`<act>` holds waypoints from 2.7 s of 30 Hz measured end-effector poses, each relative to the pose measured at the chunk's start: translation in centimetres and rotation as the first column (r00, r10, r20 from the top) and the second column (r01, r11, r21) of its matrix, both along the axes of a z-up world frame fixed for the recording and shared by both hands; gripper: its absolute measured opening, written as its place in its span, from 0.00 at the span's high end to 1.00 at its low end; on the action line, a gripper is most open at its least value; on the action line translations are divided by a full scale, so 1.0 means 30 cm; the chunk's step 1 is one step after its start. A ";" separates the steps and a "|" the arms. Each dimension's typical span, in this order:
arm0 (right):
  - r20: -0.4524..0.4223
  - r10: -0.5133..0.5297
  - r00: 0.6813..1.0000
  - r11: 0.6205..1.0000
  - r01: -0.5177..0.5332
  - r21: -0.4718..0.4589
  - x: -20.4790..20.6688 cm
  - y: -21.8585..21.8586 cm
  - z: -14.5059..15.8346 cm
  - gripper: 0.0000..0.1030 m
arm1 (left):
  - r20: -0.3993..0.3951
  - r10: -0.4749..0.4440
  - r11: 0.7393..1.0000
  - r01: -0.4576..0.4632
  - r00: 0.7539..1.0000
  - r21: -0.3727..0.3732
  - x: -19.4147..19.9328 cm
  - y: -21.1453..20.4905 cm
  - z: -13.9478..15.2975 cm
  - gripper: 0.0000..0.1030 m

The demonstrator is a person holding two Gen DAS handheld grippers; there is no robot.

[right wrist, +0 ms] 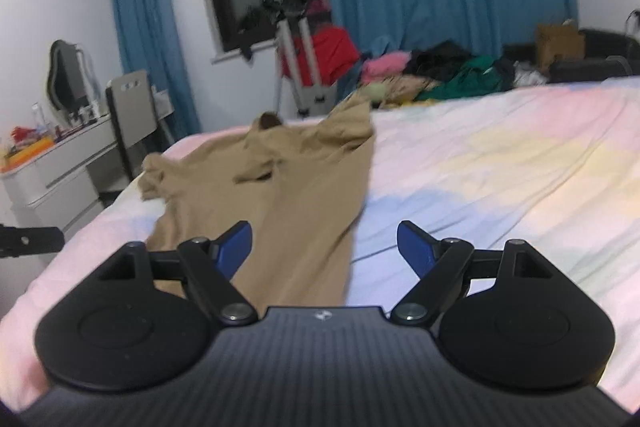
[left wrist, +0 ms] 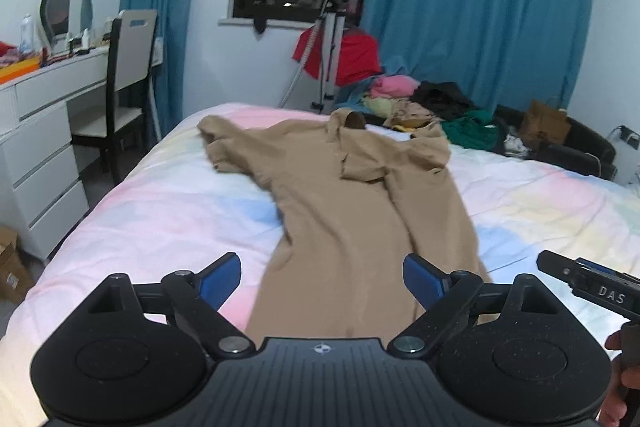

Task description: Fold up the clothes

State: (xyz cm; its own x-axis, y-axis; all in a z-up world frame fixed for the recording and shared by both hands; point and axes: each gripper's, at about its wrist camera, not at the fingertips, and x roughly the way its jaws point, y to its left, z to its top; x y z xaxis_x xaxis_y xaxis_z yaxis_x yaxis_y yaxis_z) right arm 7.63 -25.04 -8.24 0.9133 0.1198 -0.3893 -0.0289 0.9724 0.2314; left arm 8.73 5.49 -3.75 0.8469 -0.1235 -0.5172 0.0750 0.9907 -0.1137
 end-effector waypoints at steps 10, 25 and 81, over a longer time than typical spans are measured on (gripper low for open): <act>-0.061 0.290 0.955 0.956 -0.292 -0.037 0.472 0.379 0.034 0.21 | 0.035 0.090 0.996 -0.090 0.995 0.003 0.016 0.167 0.018 0.13; -0.157 0.373 0.915 0.905 -0.396 -0.158 1.113 1.050 -0.142 0.29 | -0.100 0.236 0.940 -0.253 0.967 -0.228 0.136 0.397 -0.126 0.13; -0.121 0.226 0.967 0.943 -0.248 -0.220 1.188 0.171 -0.110 0.61 | -0.096 0.037 0.998 -0.041 0.995 -0.037 0.195 0.041 -0.227 0.12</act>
State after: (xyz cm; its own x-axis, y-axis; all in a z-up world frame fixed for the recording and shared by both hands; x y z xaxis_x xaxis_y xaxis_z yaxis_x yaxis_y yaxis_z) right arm 43.27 -19.92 -11.54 0.8280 0.2245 -0.5138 -0.2540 0.9671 0.0133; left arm 14.58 6.71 -10.54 0.7986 -0.1130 -0.5911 0.0232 0.9873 -0.1573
